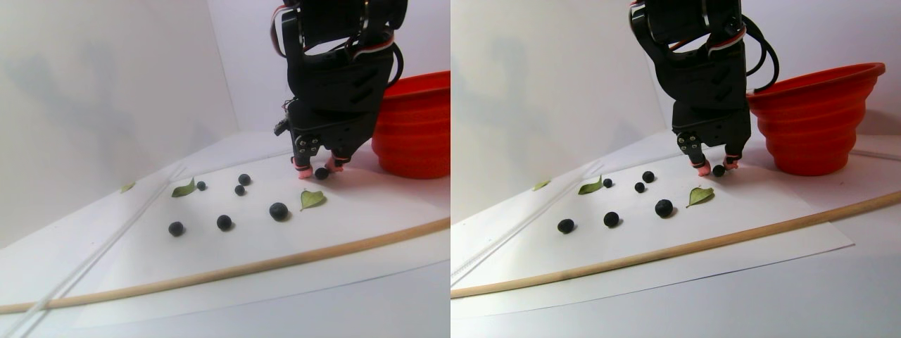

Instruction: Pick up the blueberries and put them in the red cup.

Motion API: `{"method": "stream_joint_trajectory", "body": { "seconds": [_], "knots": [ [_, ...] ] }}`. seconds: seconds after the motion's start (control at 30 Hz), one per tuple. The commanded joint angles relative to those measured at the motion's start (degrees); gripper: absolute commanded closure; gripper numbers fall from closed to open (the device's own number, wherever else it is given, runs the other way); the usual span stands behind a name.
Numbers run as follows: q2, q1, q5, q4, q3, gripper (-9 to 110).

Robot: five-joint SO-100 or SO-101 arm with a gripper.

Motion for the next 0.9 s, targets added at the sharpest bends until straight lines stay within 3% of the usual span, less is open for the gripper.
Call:
{"method": "stream_joint_trajectory", "body": {
  "seconds": [0.0,0.87],
  "knots": [
    [0.3,0.7,-0.8,-1.1,-1.7,87],
    [3.4,0.9,-2.3,0.0,1.6,84]
  ]
}}
